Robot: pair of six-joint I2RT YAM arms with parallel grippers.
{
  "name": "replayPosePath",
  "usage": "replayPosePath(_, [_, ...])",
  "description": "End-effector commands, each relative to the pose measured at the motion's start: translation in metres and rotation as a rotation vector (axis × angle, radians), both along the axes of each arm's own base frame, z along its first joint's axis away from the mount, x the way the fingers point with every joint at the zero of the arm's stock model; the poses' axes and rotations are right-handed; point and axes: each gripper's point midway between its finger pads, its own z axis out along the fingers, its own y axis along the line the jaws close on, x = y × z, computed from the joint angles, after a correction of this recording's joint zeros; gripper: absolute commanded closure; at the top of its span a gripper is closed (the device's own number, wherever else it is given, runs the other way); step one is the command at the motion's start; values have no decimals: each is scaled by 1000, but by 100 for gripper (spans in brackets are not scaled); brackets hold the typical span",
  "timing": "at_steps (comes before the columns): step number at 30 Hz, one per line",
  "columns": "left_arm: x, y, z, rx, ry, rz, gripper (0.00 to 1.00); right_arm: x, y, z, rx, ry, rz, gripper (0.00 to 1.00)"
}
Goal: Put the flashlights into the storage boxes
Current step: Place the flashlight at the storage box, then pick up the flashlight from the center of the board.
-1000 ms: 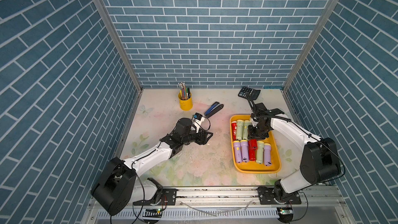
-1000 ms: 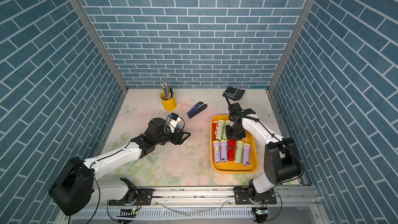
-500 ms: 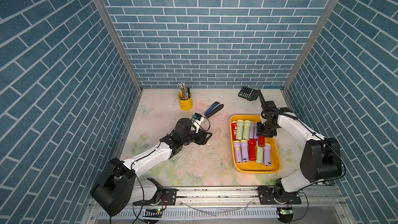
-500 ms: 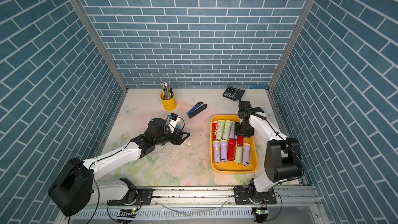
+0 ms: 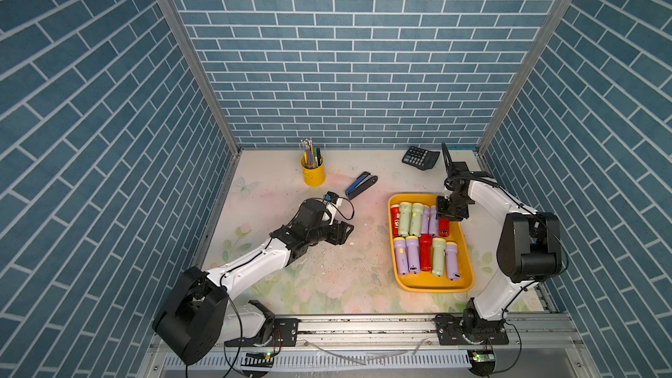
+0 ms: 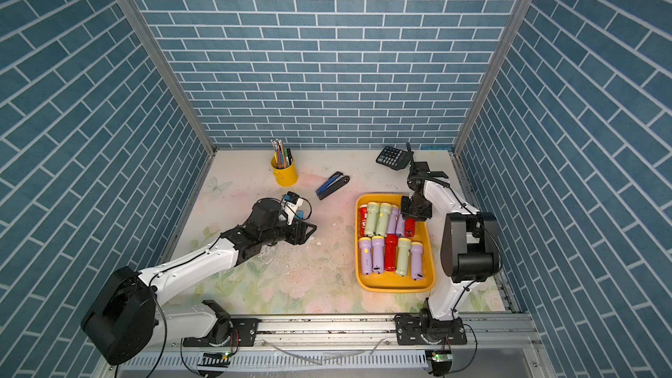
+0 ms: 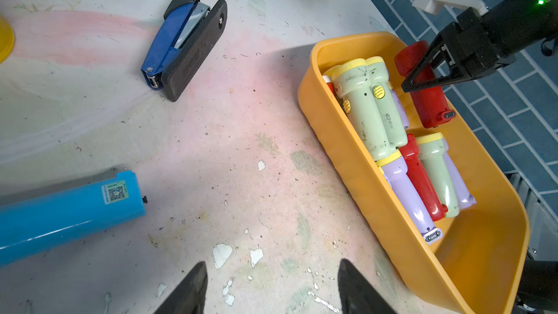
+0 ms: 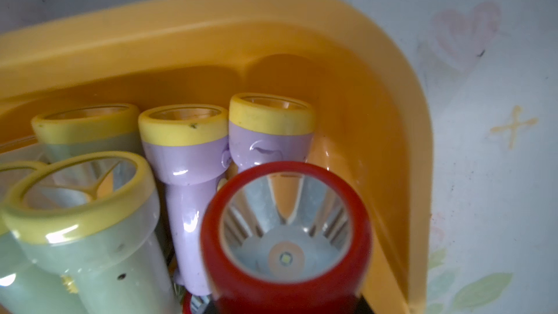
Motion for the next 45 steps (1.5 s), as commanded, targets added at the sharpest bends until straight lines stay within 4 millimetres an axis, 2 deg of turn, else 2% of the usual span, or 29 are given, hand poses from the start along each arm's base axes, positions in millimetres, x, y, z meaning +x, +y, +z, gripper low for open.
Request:
replayPosePath(1, [3, 0, 1, 21, -3, 8, 31, 7, -5, 14, -31, -17, 39, 68])
replayPosePath(4, [4, 0, -1, 23, 5, 12, 31, 5, -8, 19, -46, -23, 36, 58])
replayPosePath(7, [3, 1, -4, 25, 18, 16, 30, 4, -6, 30, -38, -45, 30, 51])
replayPosePath(10, [3, 2, -5, 27, 22, 24, 30, 1, -7, 42, -34, -65, 20, 49])
replayPosePath(13, [7, 0, 6, 22, 10, 26, 30, -2, -3, 57, -25, -95, 20, 49])
replayPosePath(17, [10, 8, 7, 46, 23, 70, 30, -7, 18, 78, -18, -154, 85, 49])
replayPosePath(20, [11, 19, 8, 47, 37, 119, 29, -12, 52, 91, -10, -203, 200, 49])
replayPosePath(23, [12, 36, 8, 45, 54, 187, 28, -18, 98, 97, 9, -242, 345, 49])
replayPosePath(26, [16, 61, 7, 29, 84, 283, 27, -21, 144, 101, 54, -290, 455, 49])
replayPosePath(29, [14, 94, -5, -2, 147, 390, 27, -20, 189, 101, 94, -342, 575, 49])
replayPosePath(33, [10, 130, -11, -57, 187, 498, 26, -25, 246, 95, 114, -364, 784, 49])
replayPosePath(37, [7, 153, -12, -84, 207, 567, 25, -26, 298, 84, 158, -357, 934, 48])
replayPosePath(42, [5, 167, -18, -99, 232, 613, 25, -21, 349, 67, 234, -347, 1029, 45])
replayPosePath(45, [6, 172, -19, -116, 238, 629, 25, -15, 369, 54, 245, -345, 1074, 41])
